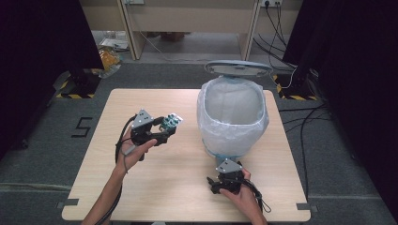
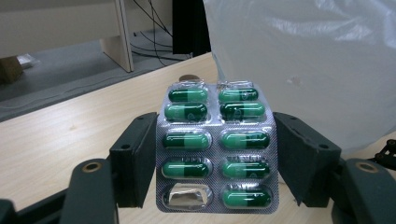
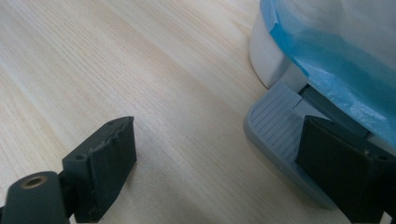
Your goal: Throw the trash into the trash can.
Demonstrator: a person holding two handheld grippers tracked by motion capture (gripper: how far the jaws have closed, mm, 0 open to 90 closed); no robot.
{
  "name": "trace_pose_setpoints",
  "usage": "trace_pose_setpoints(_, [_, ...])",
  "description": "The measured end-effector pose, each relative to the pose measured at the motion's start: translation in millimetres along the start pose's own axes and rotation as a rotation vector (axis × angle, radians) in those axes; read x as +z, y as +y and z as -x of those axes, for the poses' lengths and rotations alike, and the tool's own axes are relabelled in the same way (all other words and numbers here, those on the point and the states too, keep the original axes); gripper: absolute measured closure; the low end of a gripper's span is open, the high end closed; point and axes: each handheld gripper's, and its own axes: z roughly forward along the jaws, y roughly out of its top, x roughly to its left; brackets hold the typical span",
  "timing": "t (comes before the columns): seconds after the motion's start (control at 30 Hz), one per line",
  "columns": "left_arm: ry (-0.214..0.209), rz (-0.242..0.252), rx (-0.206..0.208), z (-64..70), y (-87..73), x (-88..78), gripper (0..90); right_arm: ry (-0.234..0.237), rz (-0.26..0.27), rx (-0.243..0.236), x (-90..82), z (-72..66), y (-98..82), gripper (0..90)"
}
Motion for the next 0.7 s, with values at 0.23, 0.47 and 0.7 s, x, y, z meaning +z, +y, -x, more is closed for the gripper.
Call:
trace_pose_setpoints(0.23, [-0.006, 0.035, 0.023, 3.1, 18.2, -11.9, 33.9, 0.001, -0.004, 0.002, 0.1, -0.2, 0.8, 12.1])
trace_pose_setpoints(0.47, [-0.009, 0.062, 0.059, 9.6, 37.3, -21.8, 33.8, -0.003, -0.009, 0.002, 0.2, -0.4, 1.3, 12.1])
trace_pose_setpoints(0.7, [-0.019, 0.079, 0.071, 13.6, 55.9, -23.9, 33.9, -0.001, -0.011, -0.003, 0.2, 0.2, 1.5, 12.0])
